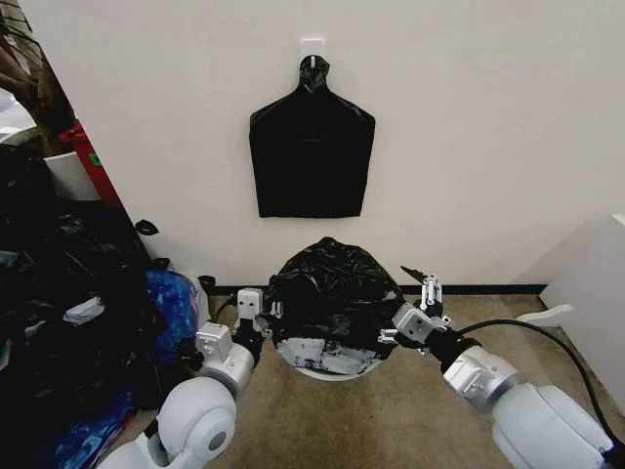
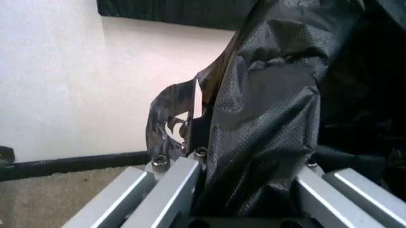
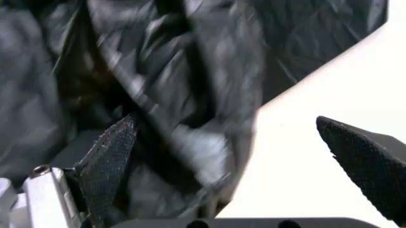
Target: Place the garbage bag over the trash bin.
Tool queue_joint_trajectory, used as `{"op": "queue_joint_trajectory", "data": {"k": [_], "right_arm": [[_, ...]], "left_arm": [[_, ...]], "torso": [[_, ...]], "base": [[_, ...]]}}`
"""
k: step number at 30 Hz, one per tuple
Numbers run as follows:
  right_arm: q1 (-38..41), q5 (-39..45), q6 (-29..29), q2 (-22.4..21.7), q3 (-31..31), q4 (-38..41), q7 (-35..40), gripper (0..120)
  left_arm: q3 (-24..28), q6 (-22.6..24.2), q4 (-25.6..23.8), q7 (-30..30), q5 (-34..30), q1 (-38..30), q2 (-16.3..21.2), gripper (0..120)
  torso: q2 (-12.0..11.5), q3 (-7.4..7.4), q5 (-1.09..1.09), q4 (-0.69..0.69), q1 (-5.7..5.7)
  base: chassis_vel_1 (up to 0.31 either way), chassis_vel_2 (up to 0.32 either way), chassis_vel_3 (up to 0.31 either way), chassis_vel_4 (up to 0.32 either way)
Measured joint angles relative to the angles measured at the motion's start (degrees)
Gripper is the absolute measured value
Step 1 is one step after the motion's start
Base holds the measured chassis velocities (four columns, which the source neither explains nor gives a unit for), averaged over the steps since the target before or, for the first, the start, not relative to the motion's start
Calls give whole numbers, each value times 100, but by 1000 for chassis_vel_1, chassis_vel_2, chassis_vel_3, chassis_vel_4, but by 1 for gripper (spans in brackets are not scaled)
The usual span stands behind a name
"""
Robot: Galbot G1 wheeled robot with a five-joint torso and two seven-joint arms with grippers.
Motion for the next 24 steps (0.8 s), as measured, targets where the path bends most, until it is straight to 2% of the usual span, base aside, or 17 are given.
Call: {"op": "queue_joint_trajectory", "data": {"k": [11, 24], "right_arm": [[159, 214, 249, 23, -30, -94, 357, 100], [249, 1579, 88, -48, 335, -40, 680, 100]], "left_arm": [[122, -19, 93, 195, 252, 51, 33, 1], [210, -417, 542, 1001, 1468, 142, 48, 1]], "torso": [[0, 0, 1, 0, 0], [0, 0, 1, 0, 0]], "base": [[0, 0, 0, 0], [0, 0, 0, 0]]}}
